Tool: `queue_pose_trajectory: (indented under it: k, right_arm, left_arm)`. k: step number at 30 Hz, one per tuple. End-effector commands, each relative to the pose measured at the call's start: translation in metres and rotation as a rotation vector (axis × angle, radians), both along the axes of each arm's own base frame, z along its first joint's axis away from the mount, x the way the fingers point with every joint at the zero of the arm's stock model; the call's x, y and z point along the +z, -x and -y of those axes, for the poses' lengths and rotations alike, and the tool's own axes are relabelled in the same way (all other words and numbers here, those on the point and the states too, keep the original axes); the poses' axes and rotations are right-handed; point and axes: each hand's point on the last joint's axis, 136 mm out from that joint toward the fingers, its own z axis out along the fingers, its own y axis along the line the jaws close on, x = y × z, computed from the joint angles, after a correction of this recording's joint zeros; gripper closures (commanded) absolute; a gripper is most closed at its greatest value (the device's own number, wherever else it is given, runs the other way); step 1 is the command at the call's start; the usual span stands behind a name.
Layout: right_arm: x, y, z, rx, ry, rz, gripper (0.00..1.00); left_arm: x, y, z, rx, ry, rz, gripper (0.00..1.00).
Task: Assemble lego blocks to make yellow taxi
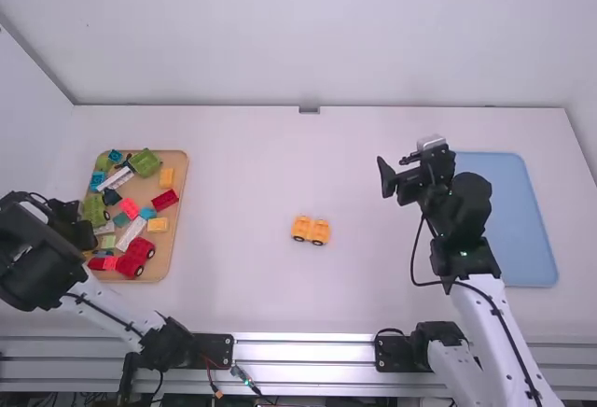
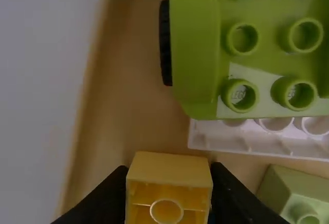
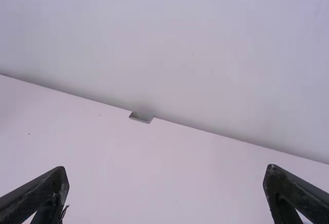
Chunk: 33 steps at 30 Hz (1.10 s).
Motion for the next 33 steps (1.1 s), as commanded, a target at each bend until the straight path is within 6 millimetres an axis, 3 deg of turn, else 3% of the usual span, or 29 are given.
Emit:
queue_pose_trajectory:
  k: [1,8,15,16,18,23,33]
  right_arm:
    - [0.018,-0.002,-0.001,0.006,-0.005,0.038,0.01]
    - [0.019,-0.002,-0.001,0.007,-0.005,0.040,0.01]
    - [0.019,-0.002,-0.001,0.006,-0.005,0.040,0.01]
    - [0.019,-0.002,-0.001,0.007,-0.005,0.040,0.01]
    - [0.019,-0.002,-0.001,0.006,-0.005,0.040,0.01]
    - [0.019,-0.002,-0.001,0.007,-0.004,0.041,0.01]
    - [0.019,-0.002,-0.001,0.008,0.006,0.044,0.01]
  left_arm:
    - [-0.004,0.013,0.004,0.022,0.005,-0.048,0.52]
    - [-0.004,0.017,0.003,0.066,-0.001,-0.065,0.53]
    - [-0.004,0.016,0.003,0.064,-0.003,-0.064,0.65]
    - [-0.004,0.016,0.003,0.064,-0.003,-0.064,0.74]
    - [-0.004,0.016,0.002,0.065,-0.003,-0.065,0.78]
    - [-0.005,0.020,0.004,0.069,0.005,-0.075,0.51]
    - [-0.006,0.020,0.013,0.064,0.042,-0.073,0.53]
